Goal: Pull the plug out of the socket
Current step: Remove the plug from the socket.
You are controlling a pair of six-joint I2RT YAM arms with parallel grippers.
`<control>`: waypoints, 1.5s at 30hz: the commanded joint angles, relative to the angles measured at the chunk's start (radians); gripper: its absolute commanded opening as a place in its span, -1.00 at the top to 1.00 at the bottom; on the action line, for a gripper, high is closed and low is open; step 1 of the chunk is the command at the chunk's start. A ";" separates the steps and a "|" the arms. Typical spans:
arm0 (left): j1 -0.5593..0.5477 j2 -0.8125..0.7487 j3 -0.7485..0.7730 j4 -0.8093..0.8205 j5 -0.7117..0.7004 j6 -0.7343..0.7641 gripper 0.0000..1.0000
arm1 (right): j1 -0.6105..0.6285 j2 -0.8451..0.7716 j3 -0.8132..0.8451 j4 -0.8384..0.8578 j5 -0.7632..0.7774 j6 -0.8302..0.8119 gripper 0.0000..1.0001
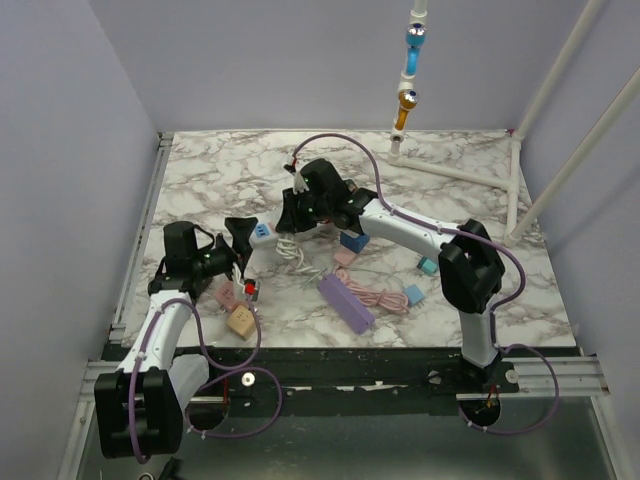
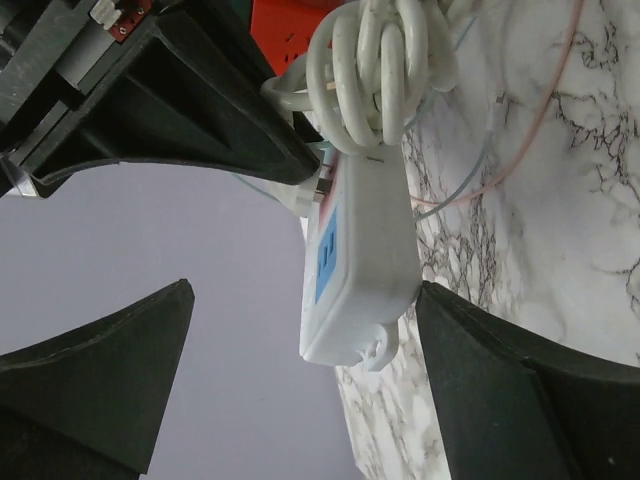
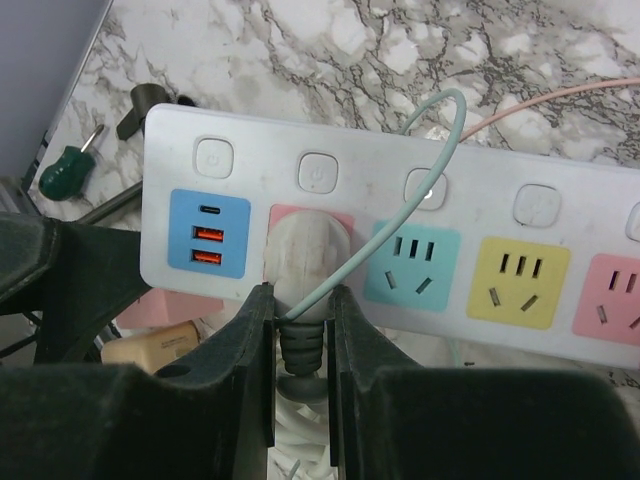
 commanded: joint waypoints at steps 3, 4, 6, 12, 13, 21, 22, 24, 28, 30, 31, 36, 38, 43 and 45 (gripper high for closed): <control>-0.024 0.020 0.009 0.113 0.073 0.215 -0.59 | 0.007 -0.085 0.001 0.120 -0.130 0.003 0.99; -0.027 0.016 0.013 0.079 0.079 0.245 -0.51 | 0.007 -0.085 0.001 0.120 -0.132 0.003 0.99; -0.030 0.011 0.018 -0.010 0.080 0.320 -0.42 | 0.007 -0.085 0.003 0.124 -0.143 0.004 0.99; -0.033 0.039 0.027 -0.096 0.075 0.480 -0.37 | 0.007 -0.073 0.019 0.121 -0.192 0.008 0.99; -0.034 0.043 0.029 -0.105 0.077 0.496 -0.30 | 0.007 -0.074 0.019 0.121 -0.195 0.010 0.99; -0.034 0.078 0.027 -0.163 0.054 0.621 0.70 | 0.007 -0.060 0.049 0.088 -0.216 -0.007 0.99; -0.034 0.081 0.027 -0.166 0.051 0.633 0.87 | 0.007 -0.058 0.052 0.079 -0.211 -0.012 0.99; -0.034 0.079 0.026 -0.178 0.050 0.645 1.00 | 0.006 -0.058 0.059 0.060 -0.187 -0.024 0.99; -0.033 0.079 0.041 -0.267 0.015 0.713 1.00 | -0.023 -0.072 0.058 0.053 -0.149 -0.033 0.99; -0.032 0.078 0.039 -0.306 -0.007 0.759 1.00 | -0.046 -0.079 0.061 0.053 -0.147 -0.035 0.99; -0.031 0.078 0.038 -0.327 -0.016 0.784 1.00 | -0.057 -0.081 0.063 0.053 -0.146 -0.036 0.99; -0.032 0.069 0.015 -0.326 -0.047 0.804 1.00 | -0.094 -0.079 0.086 0.037 -0.151 -0.050 0.99; -0.036 0.069 0.012 -0.316 -0.061 0.805 1.00 | -0.095 -0.069 0.097 0.025 -0.156 -0.058 0.99; -0.043 0.068 -0.001 -0.267 -0.074 0.808 1.00 | -0.119 -0.051 0.120 -0.005 -0.122 -0.086 0.99; -0.049 0.067 -0.003 -0.261 -0.081 0.808 1.00 | -0.133 -0.051 0.133 -0.005 -0.115 -0.083 0.99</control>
